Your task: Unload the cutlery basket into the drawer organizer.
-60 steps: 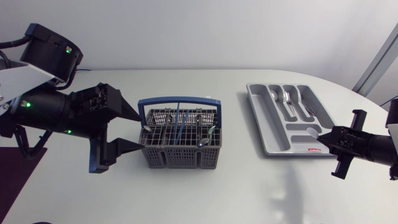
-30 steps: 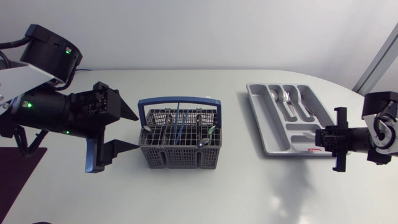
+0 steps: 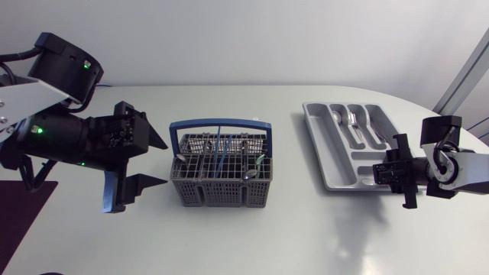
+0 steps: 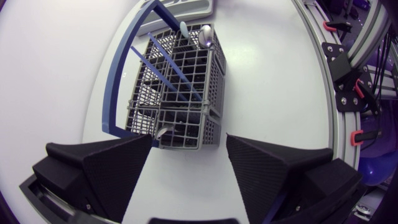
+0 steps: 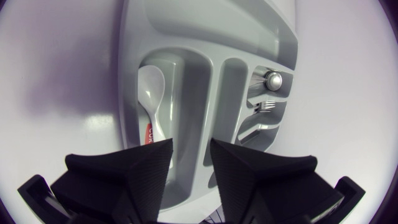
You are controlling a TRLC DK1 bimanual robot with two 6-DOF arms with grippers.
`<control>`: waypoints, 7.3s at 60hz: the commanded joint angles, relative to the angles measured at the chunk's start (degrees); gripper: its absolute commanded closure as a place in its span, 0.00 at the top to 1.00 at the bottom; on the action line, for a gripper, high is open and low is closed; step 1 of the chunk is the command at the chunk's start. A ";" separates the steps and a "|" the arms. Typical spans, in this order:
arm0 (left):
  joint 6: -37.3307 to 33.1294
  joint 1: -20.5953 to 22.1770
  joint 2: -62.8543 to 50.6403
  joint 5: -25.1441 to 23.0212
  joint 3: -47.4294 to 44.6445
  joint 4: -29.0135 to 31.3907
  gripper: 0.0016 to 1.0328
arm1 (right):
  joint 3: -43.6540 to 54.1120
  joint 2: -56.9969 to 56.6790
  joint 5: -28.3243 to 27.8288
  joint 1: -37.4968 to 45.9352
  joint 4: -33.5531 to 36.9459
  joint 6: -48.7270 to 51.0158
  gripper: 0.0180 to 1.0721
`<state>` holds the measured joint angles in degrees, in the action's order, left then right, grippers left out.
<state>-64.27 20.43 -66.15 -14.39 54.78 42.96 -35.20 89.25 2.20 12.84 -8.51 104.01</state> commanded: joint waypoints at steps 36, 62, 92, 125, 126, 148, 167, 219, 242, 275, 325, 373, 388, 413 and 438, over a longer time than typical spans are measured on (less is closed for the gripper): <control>-20.37 6.03 0.67 12.28 -13.04 -19.84 0.65 | 4.53 -29.75 -15.64 -0.80 23.45 -14.45 0.96; -28.10 5.68 -3.20 13.78 -10.93 -23.80 0.41 | 7.52 -45.75 -17.31 -9.15 36.20 -21.21 0.96; -33.38 5.24 -8.03 16.68 -9.96 -30.13 0.31 | 9.54 -59.99 -17.23 -19.26 46.83 -30.00 0.96; -34.34 5.24 -8.21 16.77 -9.96 -31.71 0.08 | 11.73 -67.19 -15.20 -25.23 51.14 -35.01 0.96; -34.34 5.24 -7.85 16.77 -10.05 -31.71 0.08 | 11.82 -67.28 -15.20 -25.23 51.14 -35.01 0.96; -34.08 5.24 -1.70 16.77 -11.28 -31.97 0.08 | 12.61 -69.04 -15.12 -27.08 52.55 -36.86 0.96; -33.64 5.41 4.19 16.77 -12.16 -31.01 0.08 | 11.82 -72.99 -11.43 -32.00 55.89 -40.20 0.96; -27.84 5.50 10.16 14.92 -11.10 -26.17 0.08 | -0.66 -49.97 -16.08 -51.25 43.49 -75.79 0.96; -28.01 5.33 11.39 15.36 -11.10 -25.47 0.08 | -4.61 -35.20 -17.84 -53.97 35.58 -80.80 0.95; -25.20 5.50 15.79 14.30 -6.36 -16.33 0.08 | -6.02 -31.16 -17.67 -56.35 30.93 -82.56 0.95; 46.78 21.15 -8.21 10.09 22.56 4.33 0.08 | 0.31 -43.99 5.71 -66.54 21.87 -78.25 0.91; 60.67 20.71 -16.12 1.65 27.74 4.24 0.09 | 3.30 -35.82 15.21 -69.09 4.12 -70.43 0.42; 60.84 21.59 -16.82 1.47 27.57 4.33 0.09 | 3.56 -34.85 17.23 -69.27 1.75 -68.76 0.38; 61.02 22.47 -16.82 1.47 27.83 4.50 0.09 | 3.74 -32.04 18.55 -69.27 -0.19 -67.44 0.10; 61.19 22.82 -16.47 1.47 28.10 4.41 0.18 | 4.44 -32.12 19.34 -69.53 0.78 -67.36 0.05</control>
<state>-4.25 42.63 -82.19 -12.21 81.01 46.96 -32.64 57.01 21.08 -55.86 -7.99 36.10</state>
